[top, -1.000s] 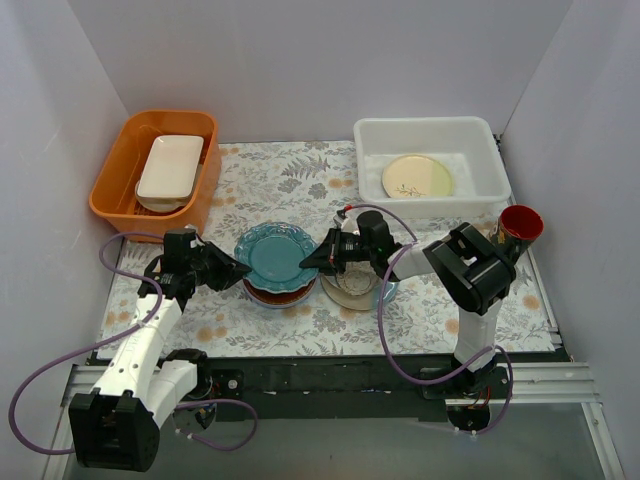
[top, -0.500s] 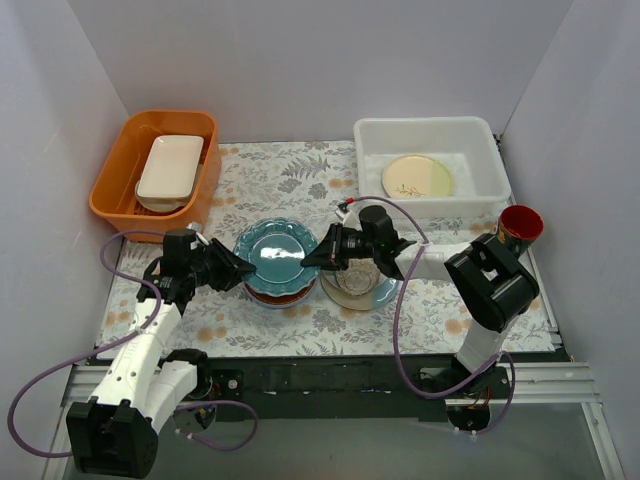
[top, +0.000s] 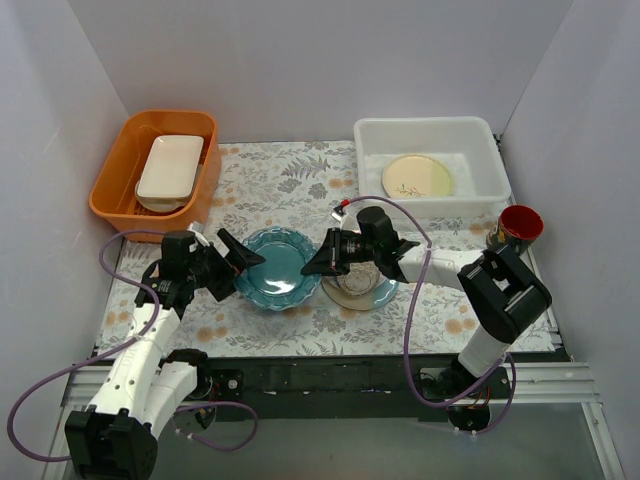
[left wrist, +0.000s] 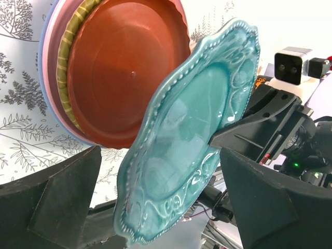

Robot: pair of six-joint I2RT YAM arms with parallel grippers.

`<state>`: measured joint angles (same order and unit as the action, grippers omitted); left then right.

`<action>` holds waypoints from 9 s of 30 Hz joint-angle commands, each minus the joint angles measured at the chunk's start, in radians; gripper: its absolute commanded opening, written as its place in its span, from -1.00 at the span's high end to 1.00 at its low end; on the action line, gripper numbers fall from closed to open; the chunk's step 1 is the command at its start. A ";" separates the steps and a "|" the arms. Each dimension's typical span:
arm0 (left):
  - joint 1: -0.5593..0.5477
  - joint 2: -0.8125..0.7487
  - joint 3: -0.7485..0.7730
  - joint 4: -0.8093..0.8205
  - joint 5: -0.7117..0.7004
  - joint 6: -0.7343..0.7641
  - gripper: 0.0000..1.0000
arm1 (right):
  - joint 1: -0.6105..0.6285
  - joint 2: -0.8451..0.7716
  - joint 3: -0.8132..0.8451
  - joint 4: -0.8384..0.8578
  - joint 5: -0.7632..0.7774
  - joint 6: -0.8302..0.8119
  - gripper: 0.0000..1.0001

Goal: Place the plates into the plastic bin on the countertop
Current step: Pick up the plate at the center of the board, then place the plate in the plastic bin.

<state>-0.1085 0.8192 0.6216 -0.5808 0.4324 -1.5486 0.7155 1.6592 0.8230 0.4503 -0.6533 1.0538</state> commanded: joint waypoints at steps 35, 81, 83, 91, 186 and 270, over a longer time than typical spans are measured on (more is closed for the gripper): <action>-0.003 -0.012 0.130 -0.126 -0.110 0.085 -0.96 | -0.224 -0.188 0.241 -0.367 -0.045 -0.284 0.97; -0.003 0.061 0.053 -0.008 0.009 0.070 -0.96 | -0.639 0.060 0.581 -0.572 -0.197 -0.374 0.97; -0.002 0.063 0.049 -0.001 0.012 0.067 -0.96 | -0.654 0.066 0.584 -0.573 -0.198 -0.373 0.97; -0.005 0.077 0.037 0.024 0.031 0.061 -0.96 | -0.700 0.088 0.619 -0.585 -0.193 -0.367 0.97; -0.005 0.153 -0.077 0.098 0.075 0.096 -0.96 | -0.843 0.347 0.700 -0.349 0.064 -0.196 0.97; -0.005 0.215 0.385 -0.234 0.100 0.194 -0.96 | -0.720 -0.654 0.455 -0.852 0.216 -0.510 -0.96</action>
<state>-0.1089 1.0397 1.0325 -0.7856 0.5102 -1.3640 -0.0578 1.0721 1.2064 -0.3481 -0.3626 0.5022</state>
